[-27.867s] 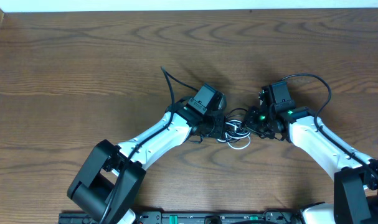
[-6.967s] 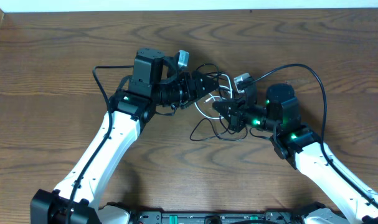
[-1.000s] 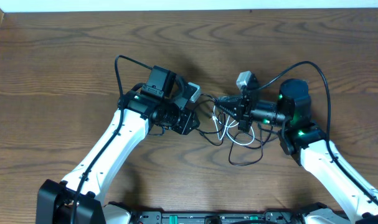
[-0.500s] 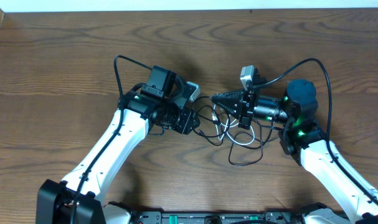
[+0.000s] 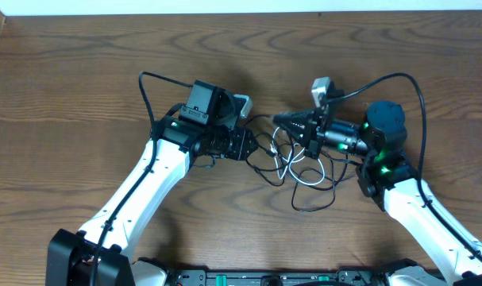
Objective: Untangle cables
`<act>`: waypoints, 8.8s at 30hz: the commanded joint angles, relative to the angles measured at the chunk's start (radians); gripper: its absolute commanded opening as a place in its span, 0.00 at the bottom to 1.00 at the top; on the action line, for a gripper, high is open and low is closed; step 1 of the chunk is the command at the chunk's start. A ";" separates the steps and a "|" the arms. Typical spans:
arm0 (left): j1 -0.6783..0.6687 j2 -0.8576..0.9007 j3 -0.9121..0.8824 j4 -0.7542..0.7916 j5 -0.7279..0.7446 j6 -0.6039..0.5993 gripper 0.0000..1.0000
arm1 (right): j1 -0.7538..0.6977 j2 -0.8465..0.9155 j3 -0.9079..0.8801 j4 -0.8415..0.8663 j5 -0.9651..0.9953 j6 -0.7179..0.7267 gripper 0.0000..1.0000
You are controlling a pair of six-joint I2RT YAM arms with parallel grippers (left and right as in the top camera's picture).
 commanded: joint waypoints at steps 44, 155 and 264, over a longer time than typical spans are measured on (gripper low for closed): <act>-0.003 0.004 0.009 0.153 0.183 -0.868 0.33 | -0.018 0.000 0.008 0.121 0.293 0.656 0.01; -0.026 -0.122 0.071 0.138 0.203 -0.043 0.39 | -0.143 -0.120 0.675 -0.702 0.651 -0.279 0.01; -0.026 -0.002 0.039 0.024 0.072 -0.044 0.40 | -0.070 0.377 0.329 -1.085 0.449 -0.015 0.48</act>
